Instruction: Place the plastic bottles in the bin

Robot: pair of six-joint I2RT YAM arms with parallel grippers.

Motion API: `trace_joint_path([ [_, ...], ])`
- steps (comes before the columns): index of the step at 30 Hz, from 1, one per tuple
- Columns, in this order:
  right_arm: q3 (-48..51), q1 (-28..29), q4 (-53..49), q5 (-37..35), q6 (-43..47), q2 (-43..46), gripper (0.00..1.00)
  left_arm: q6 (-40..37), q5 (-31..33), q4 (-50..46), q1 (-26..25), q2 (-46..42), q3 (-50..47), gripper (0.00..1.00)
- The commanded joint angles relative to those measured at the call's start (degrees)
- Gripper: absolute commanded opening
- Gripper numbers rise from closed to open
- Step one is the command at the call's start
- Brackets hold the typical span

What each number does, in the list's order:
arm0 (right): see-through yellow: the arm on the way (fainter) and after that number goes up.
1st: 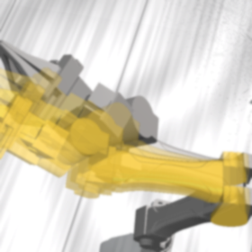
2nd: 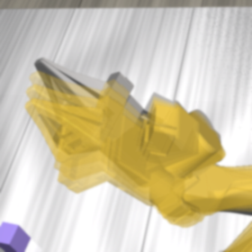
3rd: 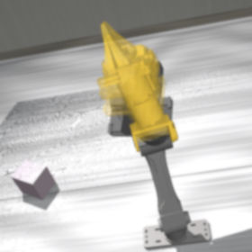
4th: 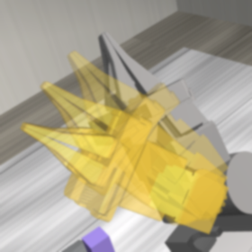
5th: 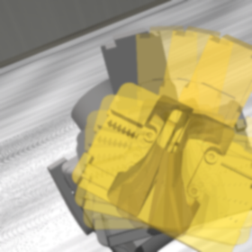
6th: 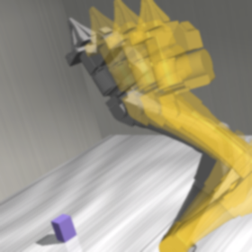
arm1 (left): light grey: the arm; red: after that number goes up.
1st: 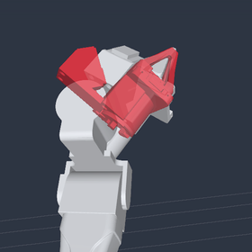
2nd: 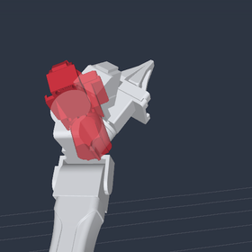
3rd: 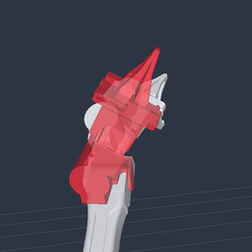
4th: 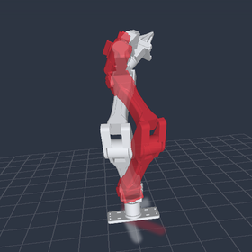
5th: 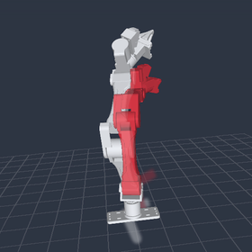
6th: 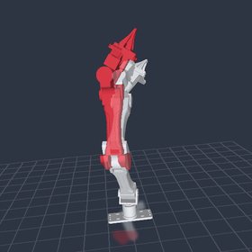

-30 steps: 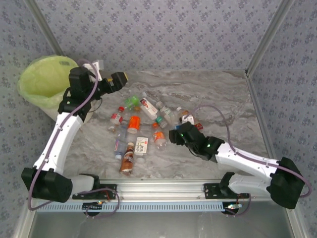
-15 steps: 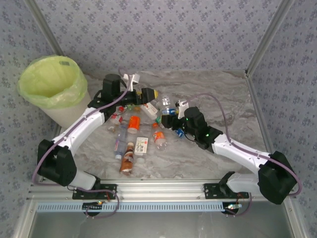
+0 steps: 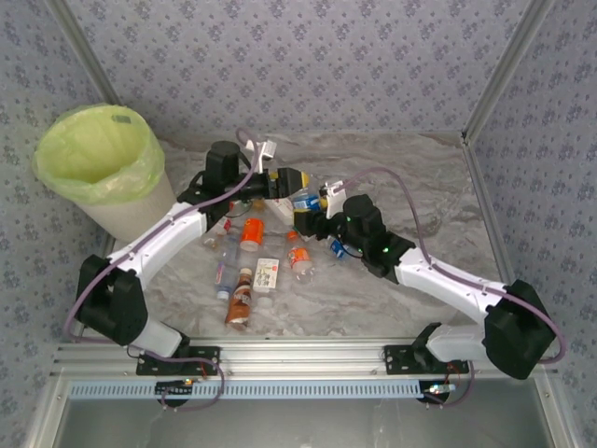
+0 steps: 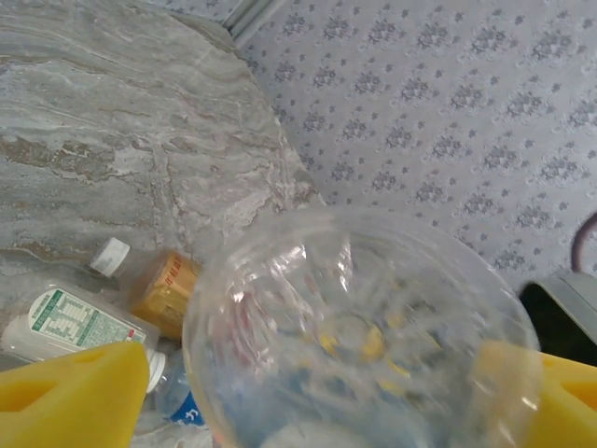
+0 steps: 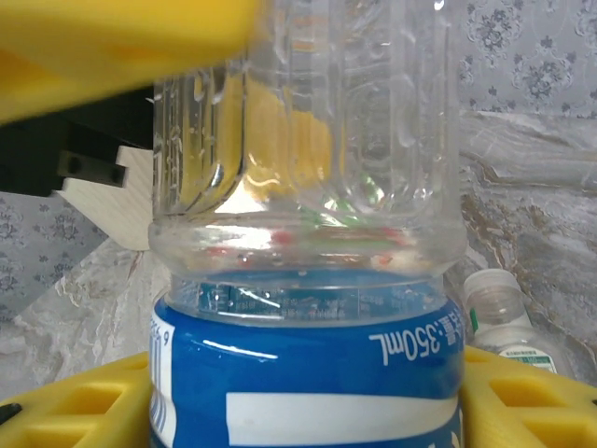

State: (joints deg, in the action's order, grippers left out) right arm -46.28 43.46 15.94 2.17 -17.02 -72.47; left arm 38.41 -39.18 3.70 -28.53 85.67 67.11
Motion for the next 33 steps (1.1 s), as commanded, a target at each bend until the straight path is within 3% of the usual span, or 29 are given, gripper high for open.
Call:
trace_joint_path([
  [1, -3.38, 0.79, 1.47, -0.39, 3.11, -0.78, 0.50, 2.24, 1.46, 3.76, -0.74, 1.15, 1.12, 0.82],
  [8, -4.92, 1.48, 1.02, -3.26, 2.26, -2.57, 0.50, 2.04, 1.44, 4.17, -0.92, 1.26, 0.41, 0.59],
  [13, -5.46, 1.43, 0.59, -3.16, 1.93, -2.93, 0.51, 1.01, 0.36, 3.43, -0.84, 1.79, 0.77, 0.48],
  [27, -5.49, -0.04, -3.25, -2.75, 2.16, -0.66, 0.70, -0.66, 3.74, -1.68, -0.90, 3.53, 4.52, 0.46],
  [33, -6.07, -0.82, -7.81, -1.61, 3.70, 1.03, 0.88, -1.24, 6.15, -2.84, -0.83, 3.63, 4.79, 0.45],
])
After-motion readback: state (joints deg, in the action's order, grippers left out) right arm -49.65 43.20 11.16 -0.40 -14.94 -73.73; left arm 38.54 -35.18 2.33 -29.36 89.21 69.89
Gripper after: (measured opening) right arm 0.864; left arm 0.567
